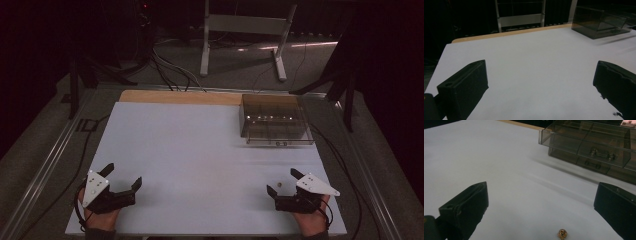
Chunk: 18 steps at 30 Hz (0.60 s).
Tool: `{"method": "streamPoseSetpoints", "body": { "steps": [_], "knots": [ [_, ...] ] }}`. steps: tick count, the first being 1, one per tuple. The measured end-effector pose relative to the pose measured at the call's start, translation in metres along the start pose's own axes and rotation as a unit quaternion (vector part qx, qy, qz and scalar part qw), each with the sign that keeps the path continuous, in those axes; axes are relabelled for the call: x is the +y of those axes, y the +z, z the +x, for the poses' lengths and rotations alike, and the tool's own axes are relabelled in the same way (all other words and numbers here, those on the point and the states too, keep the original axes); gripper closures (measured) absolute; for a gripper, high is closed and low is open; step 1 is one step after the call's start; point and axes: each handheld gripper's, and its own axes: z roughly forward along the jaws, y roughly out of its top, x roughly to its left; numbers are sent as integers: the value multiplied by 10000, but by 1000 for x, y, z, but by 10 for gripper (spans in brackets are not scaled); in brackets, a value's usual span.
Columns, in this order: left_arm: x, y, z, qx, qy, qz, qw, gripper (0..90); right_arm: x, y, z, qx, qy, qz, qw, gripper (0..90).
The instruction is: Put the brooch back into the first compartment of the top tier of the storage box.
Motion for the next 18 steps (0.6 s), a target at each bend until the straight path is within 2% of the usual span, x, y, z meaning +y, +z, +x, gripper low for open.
{"method": "streamPoseSetpoints", "body": {
  "steps": [9,18],
  "knots": [
    [0,0,0,15,-9,5,10000,3,0,1,-5,-88,-86,274,9995,0],
    [-1,1,0,12,-23,3,10000,3,-1,5,-10,-133,-39,490,9987,0]
  ]
}}
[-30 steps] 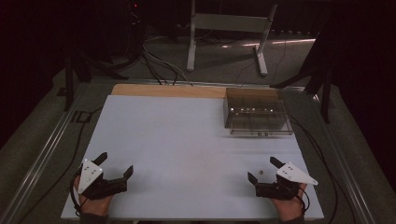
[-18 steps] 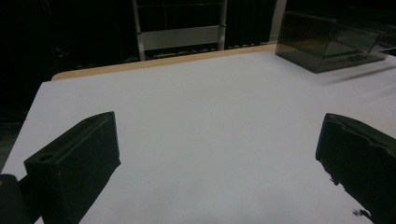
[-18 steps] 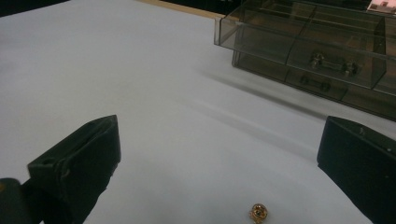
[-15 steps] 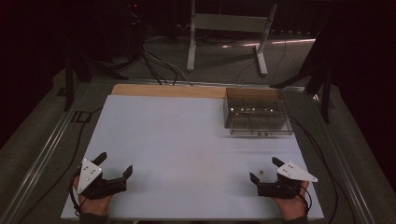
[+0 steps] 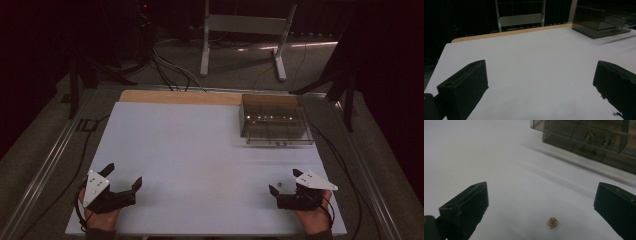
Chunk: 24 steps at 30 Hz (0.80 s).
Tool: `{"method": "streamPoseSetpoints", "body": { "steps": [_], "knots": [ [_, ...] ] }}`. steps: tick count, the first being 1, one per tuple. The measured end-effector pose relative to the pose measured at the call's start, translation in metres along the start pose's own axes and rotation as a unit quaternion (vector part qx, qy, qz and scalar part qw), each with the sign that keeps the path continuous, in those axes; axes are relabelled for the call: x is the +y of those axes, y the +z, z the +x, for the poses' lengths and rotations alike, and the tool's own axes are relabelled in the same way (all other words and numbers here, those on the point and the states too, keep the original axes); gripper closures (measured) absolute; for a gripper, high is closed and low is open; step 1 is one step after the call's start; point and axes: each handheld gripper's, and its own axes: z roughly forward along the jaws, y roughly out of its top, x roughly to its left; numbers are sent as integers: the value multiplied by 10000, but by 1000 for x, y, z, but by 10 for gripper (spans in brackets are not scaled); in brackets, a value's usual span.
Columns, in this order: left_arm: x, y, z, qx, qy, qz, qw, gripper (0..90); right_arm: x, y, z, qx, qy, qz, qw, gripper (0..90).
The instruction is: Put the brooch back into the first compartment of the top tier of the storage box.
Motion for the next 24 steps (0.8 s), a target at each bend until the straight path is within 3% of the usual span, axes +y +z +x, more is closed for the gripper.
{"method": "streamPoseSetpoints", "body": {
  "steps": [24],
  "knots": [
    [-1,3,0,-33,-5,51,10000,4,-6,13,-12,-92,73,699,9975,0]
  ]
}}
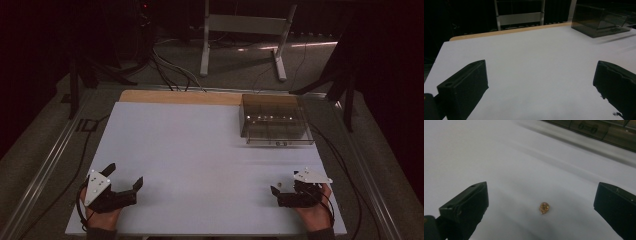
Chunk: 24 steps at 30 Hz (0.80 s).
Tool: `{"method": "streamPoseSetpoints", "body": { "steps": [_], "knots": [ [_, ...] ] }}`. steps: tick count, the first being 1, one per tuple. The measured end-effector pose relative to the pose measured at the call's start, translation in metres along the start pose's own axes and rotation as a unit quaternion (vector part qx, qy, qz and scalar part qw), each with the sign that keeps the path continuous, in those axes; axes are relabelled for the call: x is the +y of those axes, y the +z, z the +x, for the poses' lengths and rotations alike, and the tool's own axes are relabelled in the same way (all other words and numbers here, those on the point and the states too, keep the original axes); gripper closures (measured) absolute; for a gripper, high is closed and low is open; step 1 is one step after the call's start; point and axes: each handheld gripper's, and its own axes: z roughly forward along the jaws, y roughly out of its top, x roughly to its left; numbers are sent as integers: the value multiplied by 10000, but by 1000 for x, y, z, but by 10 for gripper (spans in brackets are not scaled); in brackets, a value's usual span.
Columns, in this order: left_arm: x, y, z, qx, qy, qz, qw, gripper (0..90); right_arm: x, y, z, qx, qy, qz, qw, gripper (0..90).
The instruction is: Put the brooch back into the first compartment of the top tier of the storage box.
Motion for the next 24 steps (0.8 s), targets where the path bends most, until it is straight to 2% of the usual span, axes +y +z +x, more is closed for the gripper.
{"method": "streamPoseSetpoints", "body": {
  "steps": [6,12,18,20,22,24],
  "knots": [
    [0,0,0,-11,-7,10,10000,4,-1,2,-3,-30,-18,115,9999,0],
    [0,0,0,-15,-10,12,10000,4,-4,6,-6,-157,-70,310,9994,0],
    [0,1,0,-22,-16,11,10000,4,-5,8,-10,-172,7,427,9989,10],
    [0,1,0,-23,-19,8,10000,4,-5,7,-13,-187,130,391,9990,66],
    [0,1,0,-22,-19,12,10000,4,-6,6,-17,-173,263,386,9988,73],
    [0,1,0,-26,-15,20,10000,4,-6,6,-20,-230,314,384,9985,153]
  ]
}}
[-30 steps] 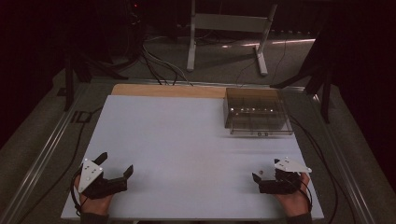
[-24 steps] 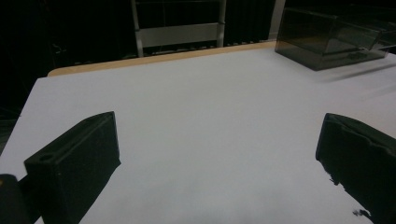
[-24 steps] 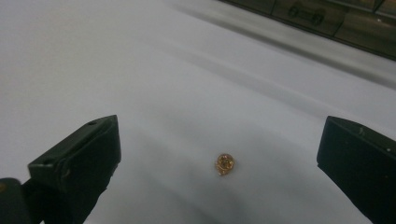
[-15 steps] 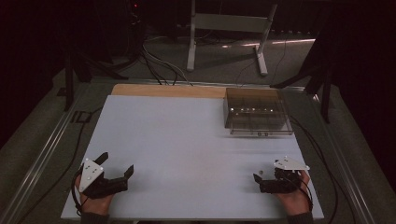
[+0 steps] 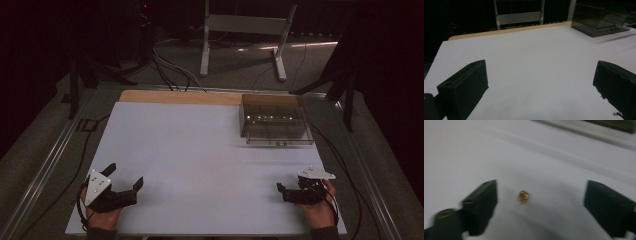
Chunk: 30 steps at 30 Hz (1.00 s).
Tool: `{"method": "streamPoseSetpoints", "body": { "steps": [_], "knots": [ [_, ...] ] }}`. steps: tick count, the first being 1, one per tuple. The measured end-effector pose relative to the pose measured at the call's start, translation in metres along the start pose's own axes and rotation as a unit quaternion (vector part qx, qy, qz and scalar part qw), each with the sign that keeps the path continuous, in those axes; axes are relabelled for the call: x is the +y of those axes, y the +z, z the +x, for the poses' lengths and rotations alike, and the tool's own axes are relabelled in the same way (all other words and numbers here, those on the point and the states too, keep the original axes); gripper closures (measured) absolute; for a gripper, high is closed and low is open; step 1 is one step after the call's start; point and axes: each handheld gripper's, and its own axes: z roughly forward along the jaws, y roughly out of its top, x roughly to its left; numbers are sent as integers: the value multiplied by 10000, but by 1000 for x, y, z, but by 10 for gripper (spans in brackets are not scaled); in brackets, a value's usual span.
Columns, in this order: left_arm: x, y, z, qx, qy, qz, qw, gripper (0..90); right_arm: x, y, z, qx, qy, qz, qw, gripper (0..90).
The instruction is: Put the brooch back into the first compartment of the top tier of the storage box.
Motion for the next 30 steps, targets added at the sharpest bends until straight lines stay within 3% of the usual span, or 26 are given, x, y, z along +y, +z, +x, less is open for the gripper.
{"method": "streamPoseSetpoints", "body": {
  "steps": [2,5,12,17,18,26,30],
  "knots": [
    [0,0,0,-2,5,2,10000,4,0,0,-2,-56,55,5,10000,169],
    [0,0,0,-2,14,13,10000,4,0,1,-3,-183,94,-9,9998,284],
    [0,1,0,-6,16,9,10000,4,0,10,0,107,-109,191,9997,496],
    [0,1,0,-12,10,20,10000,4,1,14,5,207,-280,279,9990,565],
    [0,1,-1,-15,12,22,10000,4,1,17,7,254,-366,336,9984,637],
    [-1,2,-1,-19,15,30,10000,4,1,19,8,323,-372,442,9978,779],
    [-1,3,-2,-28,36,45,10000,4,2,19,11,252,-449,487,9975,785]
  ]
}}
